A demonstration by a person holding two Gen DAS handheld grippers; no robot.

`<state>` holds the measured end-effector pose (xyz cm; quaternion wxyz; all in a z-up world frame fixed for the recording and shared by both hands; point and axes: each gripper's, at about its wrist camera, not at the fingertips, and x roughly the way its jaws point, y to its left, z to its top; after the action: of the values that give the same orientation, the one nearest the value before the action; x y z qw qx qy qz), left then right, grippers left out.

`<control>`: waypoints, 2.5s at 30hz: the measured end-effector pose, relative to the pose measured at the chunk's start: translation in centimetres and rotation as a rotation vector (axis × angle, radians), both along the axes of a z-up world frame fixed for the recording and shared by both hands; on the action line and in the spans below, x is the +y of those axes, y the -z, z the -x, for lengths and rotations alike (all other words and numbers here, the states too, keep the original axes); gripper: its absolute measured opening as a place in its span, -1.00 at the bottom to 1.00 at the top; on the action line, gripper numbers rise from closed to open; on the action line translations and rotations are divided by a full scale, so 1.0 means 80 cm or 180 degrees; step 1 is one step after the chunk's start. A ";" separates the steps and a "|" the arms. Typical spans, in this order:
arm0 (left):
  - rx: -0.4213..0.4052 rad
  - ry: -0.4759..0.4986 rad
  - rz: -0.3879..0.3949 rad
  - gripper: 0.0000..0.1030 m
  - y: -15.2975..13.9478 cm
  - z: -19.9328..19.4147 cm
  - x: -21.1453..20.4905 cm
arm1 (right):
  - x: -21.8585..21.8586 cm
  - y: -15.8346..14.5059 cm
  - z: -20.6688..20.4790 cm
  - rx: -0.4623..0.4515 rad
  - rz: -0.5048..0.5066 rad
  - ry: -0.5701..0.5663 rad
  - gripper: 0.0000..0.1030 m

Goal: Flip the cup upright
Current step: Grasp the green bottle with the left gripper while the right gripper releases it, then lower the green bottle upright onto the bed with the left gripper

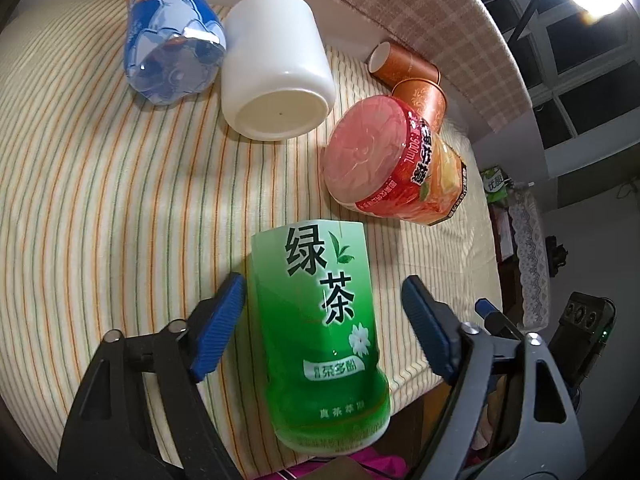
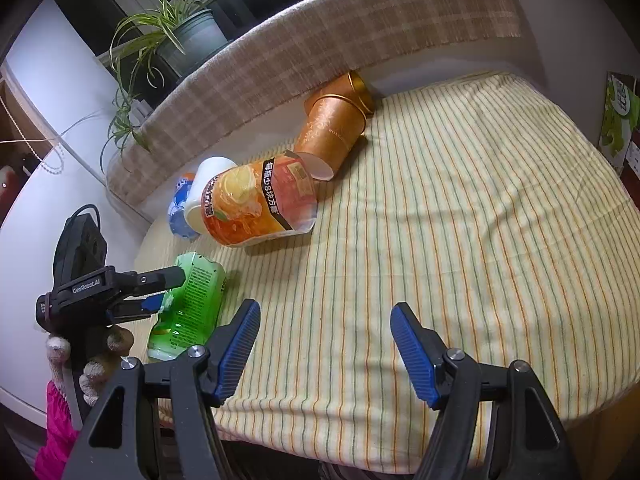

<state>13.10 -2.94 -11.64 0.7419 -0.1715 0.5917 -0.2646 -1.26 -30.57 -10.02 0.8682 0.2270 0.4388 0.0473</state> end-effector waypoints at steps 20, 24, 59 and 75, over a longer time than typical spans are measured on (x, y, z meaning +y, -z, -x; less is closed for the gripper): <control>-0.0457 -0.0047 -0.0231 0.17 -0.028 0.021 -0.007 | 0.000 0.007 0.000 0.0047 -0.0058 0.0018 0.37; -0.0733 -0.0052 -0.0359 0.16 -0.047 0.034 -0.014 | 0.001 0.008 0.000 0.0051 -0.0071 0.0018 0.37; -0.2148 -0.0184 -0.1062 0.15 -0.067 0.080 -0.051 | 0.001 0.010 0.008 0.0067 -0.0106 0.0038 0.37; -0.1891 -0.0053 -0.0877 0.15 -0.066 0.097 -0.042 | 0.010 0.007 0.005 0.0047 -0.0093 -0.0017 0.37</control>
<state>5.31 -6.32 -6.37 0.9005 0.0103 0.3782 -0.2144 -1.65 -29.75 -10.57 0.8614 0.2388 0.4450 0.0544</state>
